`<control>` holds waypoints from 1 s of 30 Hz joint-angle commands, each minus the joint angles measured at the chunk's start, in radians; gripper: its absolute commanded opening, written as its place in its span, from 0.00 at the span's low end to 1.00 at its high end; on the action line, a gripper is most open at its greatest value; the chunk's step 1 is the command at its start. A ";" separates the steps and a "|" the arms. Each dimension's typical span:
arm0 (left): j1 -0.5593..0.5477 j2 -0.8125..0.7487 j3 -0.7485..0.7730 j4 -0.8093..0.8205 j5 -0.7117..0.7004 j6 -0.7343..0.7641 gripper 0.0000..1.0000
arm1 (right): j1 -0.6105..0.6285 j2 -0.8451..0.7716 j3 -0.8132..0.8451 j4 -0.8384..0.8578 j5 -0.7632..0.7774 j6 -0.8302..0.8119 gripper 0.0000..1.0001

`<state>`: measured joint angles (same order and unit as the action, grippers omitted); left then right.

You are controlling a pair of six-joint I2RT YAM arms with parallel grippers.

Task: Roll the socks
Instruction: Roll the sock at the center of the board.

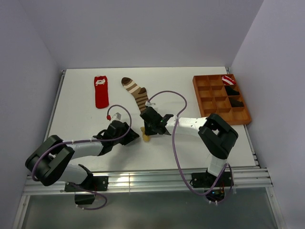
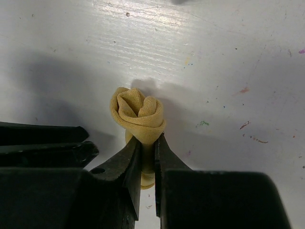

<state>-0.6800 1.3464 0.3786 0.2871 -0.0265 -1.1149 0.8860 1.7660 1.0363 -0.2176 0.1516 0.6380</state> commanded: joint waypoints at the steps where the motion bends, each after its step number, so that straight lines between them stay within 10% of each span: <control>1: -0.021 0.062 0.049 0.095 0.034 -0.003 0.40 | 0.005 0.024 0.027 -0.049 0.031 -0.018 0.00; 12: -0.062 0.234 0.106 0.096 0.031 -0.019 0.02 | 0.004 0.016 0.018 -0.032 0.006 -0.021 0.00; 30: -0.067 0.255 0.083 0.123 0.031 -0.026 0.00 | 0.004 -0.016 -0.009 0.015 -0.096 -0.014 0.27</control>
<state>-0.7368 1.5711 0.4774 0.4282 0.0067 -1.1458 0.8829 1.7657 1.0382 -0.2115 0.1055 0.6285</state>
